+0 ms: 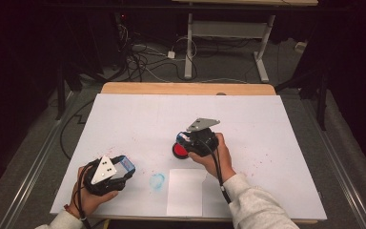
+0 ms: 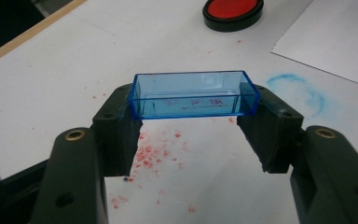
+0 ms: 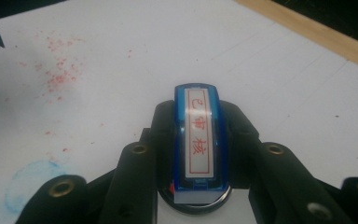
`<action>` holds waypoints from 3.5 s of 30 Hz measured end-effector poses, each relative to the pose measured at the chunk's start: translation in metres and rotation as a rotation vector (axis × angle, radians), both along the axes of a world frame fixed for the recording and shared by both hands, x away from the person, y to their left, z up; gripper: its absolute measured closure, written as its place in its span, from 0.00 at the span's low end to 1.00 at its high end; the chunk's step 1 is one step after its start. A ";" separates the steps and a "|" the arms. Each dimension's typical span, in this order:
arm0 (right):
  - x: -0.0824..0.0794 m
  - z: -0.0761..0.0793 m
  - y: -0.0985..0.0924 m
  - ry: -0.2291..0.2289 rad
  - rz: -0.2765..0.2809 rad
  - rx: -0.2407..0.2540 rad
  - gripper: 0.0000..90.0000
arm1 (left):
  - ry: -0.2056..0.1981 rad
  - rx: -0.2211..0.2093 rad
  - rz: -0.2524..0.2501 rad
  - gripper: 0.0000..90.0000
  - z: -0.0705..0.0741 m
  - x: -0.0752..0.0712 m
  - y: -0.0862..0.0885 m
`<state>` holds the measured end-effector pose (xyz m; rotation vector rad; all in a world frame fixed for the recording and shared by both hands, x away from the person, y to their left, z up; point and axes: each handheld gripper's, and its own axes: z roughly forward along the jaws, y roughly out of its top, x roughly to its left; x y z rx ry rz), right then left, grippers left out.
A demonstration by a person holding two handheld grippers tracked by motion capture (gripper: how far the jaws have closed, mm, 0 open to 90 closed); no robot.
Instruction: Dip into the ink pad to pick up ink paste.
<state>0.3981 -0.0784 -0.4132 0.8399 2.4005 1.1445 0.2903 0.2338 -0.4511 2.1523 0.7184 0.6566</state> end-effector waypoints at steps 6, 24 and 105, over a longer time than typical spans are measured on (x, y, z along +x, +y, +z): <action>0.012 -0.017 0.007 0.043 -0.013 -0.033 0.78 | 0.004 0.001 -0.004 0.44 0.000 0.000 0.000; 0.020 -0.031 0.008 0.070 -0.022 -0.052 0.78 | 0.014 0.013 -0.016 0.44 -0.002 0.001 -0.002; -0.004 0.048 -0.010 -0.068 0.002 0.041 0.78 | 0.014 0.021 -0.017 0.44 -0.002 0.002 -0.004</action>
